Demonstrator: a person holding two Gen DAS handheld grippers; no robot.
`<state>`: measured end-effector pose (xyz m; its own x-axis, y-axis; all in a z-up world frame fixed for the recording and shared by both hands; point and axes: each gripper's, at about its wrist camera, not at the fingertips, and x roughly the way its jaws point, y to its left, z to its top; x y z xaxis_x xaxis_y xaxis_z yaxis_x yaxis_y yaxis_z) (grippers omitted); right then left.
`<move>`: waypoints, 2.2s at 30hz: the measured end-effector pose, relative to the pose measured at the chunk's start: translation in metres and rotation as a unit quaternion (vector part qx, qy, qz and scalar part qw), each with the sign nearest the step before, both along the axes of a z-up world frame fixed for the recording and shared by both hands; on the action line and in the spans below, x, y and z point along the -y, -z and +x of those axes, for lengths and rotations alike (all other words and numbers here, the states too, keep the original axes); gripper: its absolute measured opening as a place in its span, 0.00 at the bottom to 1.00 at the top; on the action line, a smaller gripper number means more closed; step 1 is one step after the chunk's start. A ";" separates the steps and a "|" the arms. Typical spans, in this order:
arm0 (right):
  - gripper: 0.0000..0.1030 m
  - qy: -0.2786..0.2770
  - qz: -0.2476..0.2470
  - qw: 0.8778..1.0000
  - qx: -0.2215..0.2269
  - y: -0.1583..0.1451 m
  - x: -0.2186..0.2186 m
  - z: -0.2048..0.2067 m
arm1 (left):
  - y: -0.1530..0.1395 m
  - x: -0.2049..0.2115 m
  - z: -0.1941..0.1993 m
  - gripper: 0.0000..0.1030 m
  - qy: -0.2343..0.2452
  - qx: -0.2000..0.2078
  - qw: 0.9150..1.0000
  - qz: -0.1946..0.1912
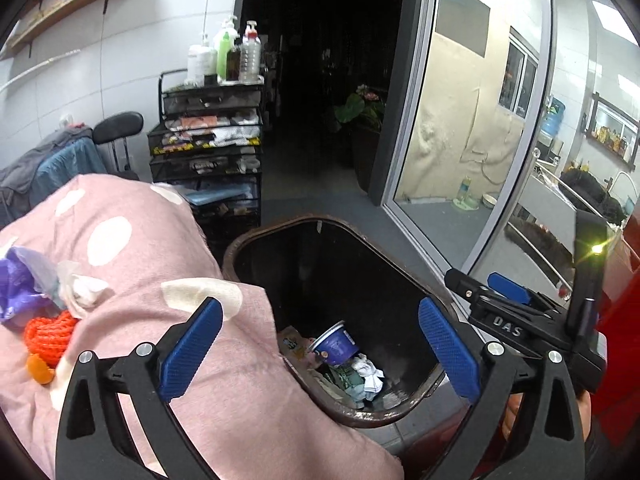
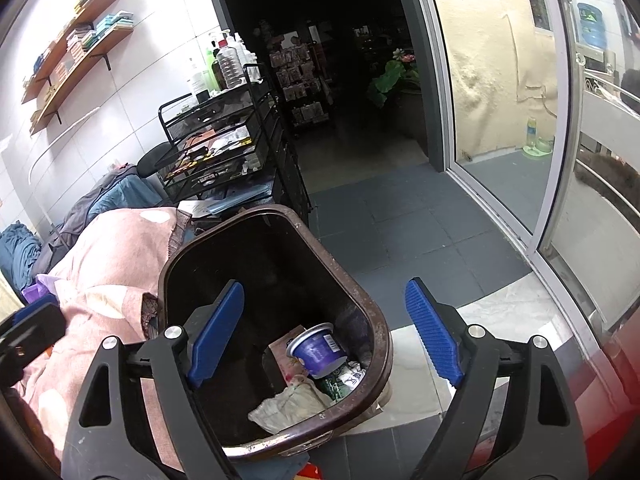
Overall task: Collect trash
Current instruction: 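Lower the blue tub into the bin and open the left gripper, then move both tools back over the table toward the remaining trash, then grasp the orange mesh net with the right gripper while the left gripper grasps the orange peel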
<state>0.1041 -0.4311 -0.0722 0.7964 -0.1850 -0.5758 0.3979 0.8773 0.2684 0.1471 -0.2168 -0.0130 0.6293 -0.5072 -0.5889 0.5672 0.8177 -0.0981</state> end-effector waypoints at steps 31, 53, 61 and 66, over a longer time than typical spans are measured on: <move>0.86 -0.168 -0.039 0.984 0.049 -0.040 -0.147 0.021 | -0.006 -0.169 -0.037 0.95 -0.172 0.027 0.984 -0.036; 0.89 -0.359 -0.077 0.930 0.020 -0.066 -0.296 0.072 | 0.018 -0.312 -0.029 0.95 -0.306 -0.009 0.952 0.013; 0.88 -0.384 -0.079 0.919 -0.047 -0.048 -0.327 0.114 | 0.026 -0.322 -0.018 0.95 -0.294 -0.039 0.955 -0.009; 0.84 -0.415 -0.089 0.902 -0.083 -0.032 -0.345 0.137 | 0.027 -0.318 -0.011 0.95 -0.284 -0.050 0.958 -0.014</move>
